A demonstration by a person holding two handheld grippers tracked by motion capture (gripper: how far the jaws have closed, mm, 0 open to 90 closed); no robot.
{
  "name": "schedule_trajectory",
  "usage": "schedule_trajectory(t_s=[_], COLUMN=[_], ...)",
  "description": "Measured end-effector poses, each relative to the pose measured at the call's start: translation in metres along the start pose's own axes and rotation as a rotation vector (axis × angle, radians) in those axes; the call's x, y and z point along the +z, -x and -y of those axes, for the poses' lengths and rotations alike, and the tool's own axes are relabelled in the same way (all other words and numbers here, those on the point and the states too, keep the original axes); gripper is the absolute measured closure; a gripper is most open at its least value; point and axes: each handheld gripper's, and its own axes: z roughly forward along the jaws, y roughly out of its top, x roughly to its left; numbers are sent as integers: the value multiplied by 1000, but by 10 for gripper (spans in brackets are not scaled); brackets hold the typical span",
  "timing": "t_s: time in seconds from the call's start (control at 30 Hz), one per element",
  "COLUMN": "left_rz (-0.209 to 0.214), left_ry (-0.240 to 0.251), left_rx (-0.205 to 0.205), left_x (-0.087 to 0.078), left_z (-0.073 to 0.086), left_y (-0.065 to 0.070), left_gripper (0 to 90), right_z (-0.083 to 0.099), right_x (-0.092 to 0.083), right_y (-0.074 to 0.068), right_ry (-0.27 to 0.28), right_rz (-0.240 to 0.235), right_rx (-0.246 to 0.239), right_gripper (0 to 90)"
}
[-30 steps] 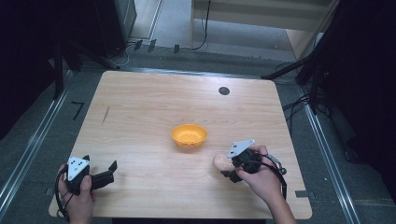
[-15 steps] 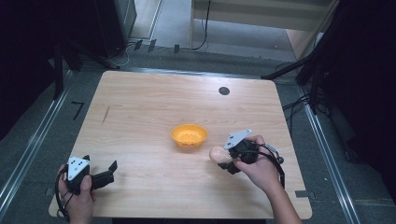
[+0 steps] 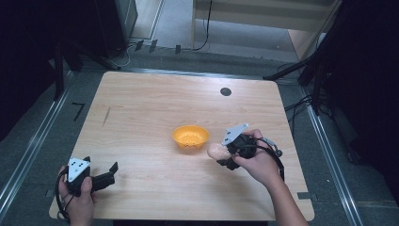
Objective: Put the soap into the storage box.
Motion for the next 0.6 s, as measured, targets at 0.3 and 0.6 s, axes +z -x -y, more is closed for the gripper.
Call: schedule_trajectory(t_s=[0.3, 0.6], left_rz=[1, 1], left_ry=[0, -1], left_rx=[0, 0], left_x=[0, 0], left_z=[0, 0], left_y=[0, 0], left_gripper=[0, 0], right_z=[-11, -22], right_x=[0, 0], right_y=[6, 13], right_ry=[2, 24], right_rz=[-12, -37], right_rx=[-36, -77], right_gripper=[334, 334])
